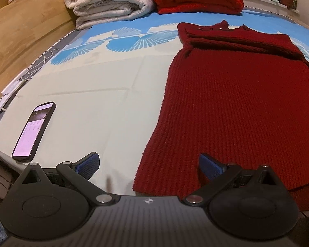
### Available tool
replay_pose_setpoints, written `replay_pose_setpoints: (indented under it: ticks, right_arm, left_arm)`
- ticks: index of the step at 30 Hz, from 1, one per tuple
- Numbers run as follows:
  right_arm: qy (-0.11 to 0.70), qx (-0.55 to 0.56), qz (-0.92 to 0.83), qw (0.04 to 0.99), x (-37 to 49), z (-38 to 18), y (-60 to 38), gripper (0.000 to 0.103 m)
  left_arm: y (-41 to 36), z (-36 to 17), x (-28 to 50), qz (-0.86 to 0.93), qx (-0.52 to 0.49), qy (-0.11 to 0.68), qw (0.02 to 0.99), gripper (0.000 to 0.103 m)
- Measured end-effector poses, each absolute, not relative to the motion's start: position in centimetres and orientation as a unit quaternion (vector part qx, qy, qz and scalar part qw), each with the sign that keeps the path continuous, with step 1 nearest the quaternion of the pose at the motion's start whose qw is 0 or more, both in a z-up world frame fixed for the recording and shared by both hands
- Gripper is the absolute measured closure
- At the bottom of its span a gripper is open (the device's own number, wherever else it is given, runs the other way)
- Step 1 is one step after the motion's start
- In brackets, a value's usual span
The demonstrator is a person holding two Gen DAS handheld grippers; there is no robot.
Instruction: Fold small clothes
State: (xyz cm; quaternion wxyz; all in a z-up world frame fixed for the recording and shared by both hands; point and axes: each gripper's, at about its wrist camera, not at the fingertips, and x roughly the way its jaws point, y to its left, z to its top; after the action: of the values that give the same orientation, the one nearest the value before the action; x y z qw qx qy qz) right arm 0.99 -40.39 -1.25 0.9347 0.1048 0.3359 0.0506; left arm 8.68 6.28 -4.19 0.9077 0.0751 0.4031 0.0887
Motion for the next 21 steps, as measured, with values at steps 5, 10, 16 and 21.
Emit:
replay_pose_setpoints:
  ticks: [5, 10, 16, 21]
  right_arm:
    - [0.341, 0.094, 0.049, 0.934, 1.3, -1.5, -40.0, 0.01]
    - [0.344, 0.096, 0.044, 0.933, 1.7, -1.6, -40.0, 0.011]
    - [0.347, 0.093, 0.038, 0.933, 2.2, -1.7, -39.8, 0.011]
    - [0.355, 0.128, 0.017, 0.926, 2.8, -1.9, -41.0, 0.011]
  left_arm:
    - [6.0, -4.3, 8.9, 0.086, 0.075, 0.405, 0.907, 0.001]
    - [5.7, -4.5, 9.4, 0.079, 0.076, 0.408, 0.906, 0.001]
    - [5.3, -4.9, 10.1, 0.073, 0.079, 0.413, 0.905, 0.001]
    - [5.9, -4.8, 10.7, 0.075, 0.059, 0.418, 0.903, 0.001]
